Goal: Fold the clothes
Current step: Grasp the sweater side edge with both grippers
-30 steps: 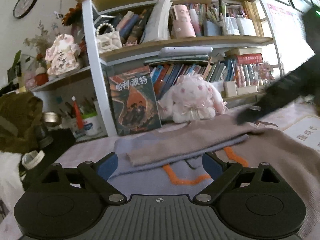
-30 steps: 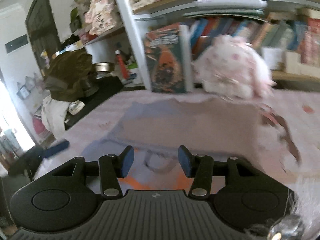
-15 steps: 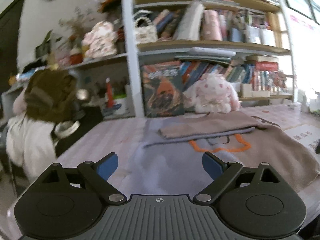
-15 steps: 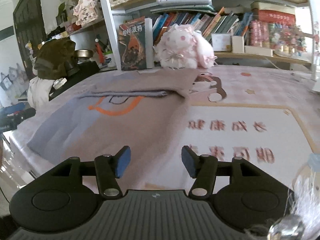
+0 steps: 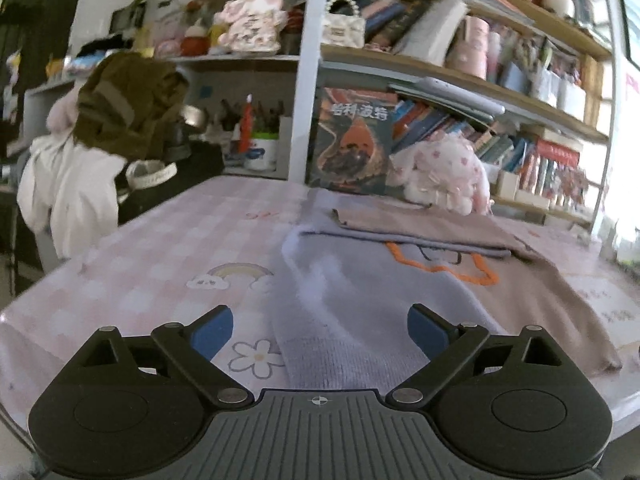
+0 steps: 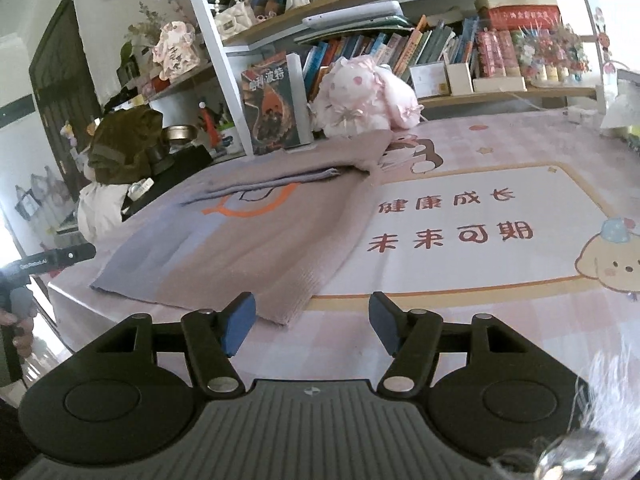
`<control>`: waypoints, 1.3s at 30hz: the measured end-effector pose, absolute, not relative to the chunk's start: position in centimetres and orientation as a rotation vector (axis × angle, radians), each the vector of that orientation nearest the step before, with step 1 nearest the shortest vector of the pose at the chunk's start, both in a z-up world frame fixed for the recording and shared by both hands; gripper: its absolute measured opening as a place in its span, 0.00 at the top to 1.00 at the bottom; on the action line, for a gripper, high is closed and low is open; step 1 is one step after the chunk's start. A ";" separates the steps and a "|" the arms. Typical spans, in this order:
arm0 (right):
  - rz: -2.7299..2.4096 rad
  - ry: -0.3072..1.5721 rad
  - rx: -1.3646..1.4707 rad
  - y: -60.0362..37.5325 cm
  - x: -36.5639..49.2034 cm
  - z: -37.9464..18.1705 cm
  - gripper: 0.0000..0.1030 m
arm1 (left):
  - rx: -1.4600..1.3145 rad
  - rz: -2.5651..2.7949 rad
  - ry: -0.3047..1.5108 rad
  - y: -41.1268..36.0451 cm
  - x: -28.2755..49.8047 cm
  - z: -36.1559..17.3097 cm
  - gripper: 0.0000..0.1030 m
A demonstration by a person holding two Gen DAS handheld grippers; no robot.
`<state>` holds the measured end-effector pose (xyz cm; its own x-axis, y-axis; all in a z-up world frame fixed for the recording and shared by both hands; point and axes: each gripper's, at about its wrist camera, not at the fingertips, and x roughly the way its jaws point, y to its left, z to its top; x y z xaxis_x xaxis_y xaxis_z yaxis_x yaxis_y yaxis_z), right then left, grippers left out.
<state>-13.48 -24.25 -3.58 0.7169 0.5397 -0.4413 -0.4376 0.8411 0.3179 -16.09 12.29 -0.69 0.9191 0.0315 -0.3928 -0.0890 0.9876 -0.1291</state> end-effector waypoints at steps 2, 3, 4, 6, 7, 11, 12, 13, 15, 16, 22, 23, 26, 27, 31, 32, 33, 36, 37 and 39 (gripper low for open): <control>0.550 0.556 0.212 -24.3 -13.2 -3.6 0.41 | -0.199 0.050 0.414 12.9 -16.0 -1.1 0.07; 0.552 0.560 0.219 -24.3 -13.0 -3.5 0.41 | -0.227 0.045 0.424 13.2 -15.9 -1.3 0.07; 0.552 0.567 0.226 -24.2 -12.8 -3.6 0.41 | -0.254 0.040 0.433 13.6 -15.8 -1.4 0.07; 0.554 0.579 0.240 -24.3 -12.5 -3.8 0.41 | -0.293 0.045 0.457 14.0 -15.5 -1.8 0.07; 0.558 0.586 0.247 -24.4 -12.4 -4.1 0.41 | -0.306 0.052 0.469 14.2 -15.4 -1.9 0.07; 0.563 0.591 0.230 -24.2 -12.4 -3.9 0.41 | -0.313 0.059 0.481 14.5 -15.4 -2.4 0.07; 0.563 0.592 0.228 -24.2 -12.4 -3.9 0.41 | -0.319 0.057 0.482 14.6 -15.4 -2.5 0.07; 0.563 0.594 0.227 -24.1 -12.4 -3.9 0.41 | -0.329 0.057 0.484 14.8 -15.4 -2.7 0.07; 0.570 0.599 0.227 -23.9 -12.3 -3.9 0.41 | -0.347 0.051 0.479 15.0 -15.4 -2.9 0.07; 0.574 0.601 0.228 -23.8 -12.3 -3.9 0.41 | -0.360 0.041 0.473 15.2 -15.5 -2.9 0.07; 0.598 0.625 0.258 -23.3 -11.4 -3.8 0.44 | -0.445 -0.025 0.441 16.4 -15.4 -3.3 0.18; 0.597 0.629 0.266 -23.3 -11.1 -3.8 0.46 | -0.459 -0.034 0.443 16.6 -15.2 -3.3 0.27; 0.588 0.638 0.286 -23.0 -10.0 -3.8 0.51 | -0.493 -0.056 0.457 16.9 -14.2 -3.4 0.43; 0.583 0.640 0.289 -22.9 -9.6 -3.8 0.53 | -0.495 -0.061 0.459 16.8 -13.9 -3.4 0.45; 0.577 0.653 0.310 -22.1 -8.1 -3.9 0.62 | -0.496 -0.071 0.467 16.5 -13.0 -3.6 0.65; 0.579 0.657 0.316 -21.9 -7.7 -3.9 0.65 | -0.504 -0.076 0.469 16.5 -12.8 -3.7 0.67; 0.585 0.662 0.324 -21.6 -7.4 -3.9 0.66 | -0.525 -0.089 0.473 16.5 -12.7 -3.7 0.67; 0.623 0.687 0.379 -21.3 -6.7 -4.1 0.67 | -0.578 -0.156 0.471 16.3 -12.5 -3.7 0.66; 0.642 0.697 0.402 -21.2 -6.6 -4.2 0.67 | -0.588 -0.176 0.477 16.2 -12.3 -3.8 0.66; 0.672 0.715 0.435 -20.9 -6.4 -4.5 0.67 | -0.611 -0.212 0.491 15.9 -12.1 -4.0 0.64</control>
<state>-6.44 -20.94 -4.47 0.5630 0.6914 -0.4528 -0.4090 0.7092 0.5743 -12.05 15.91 -3.95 0.8646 -0.3317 -0.3774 0.0481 0.8023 -0.5950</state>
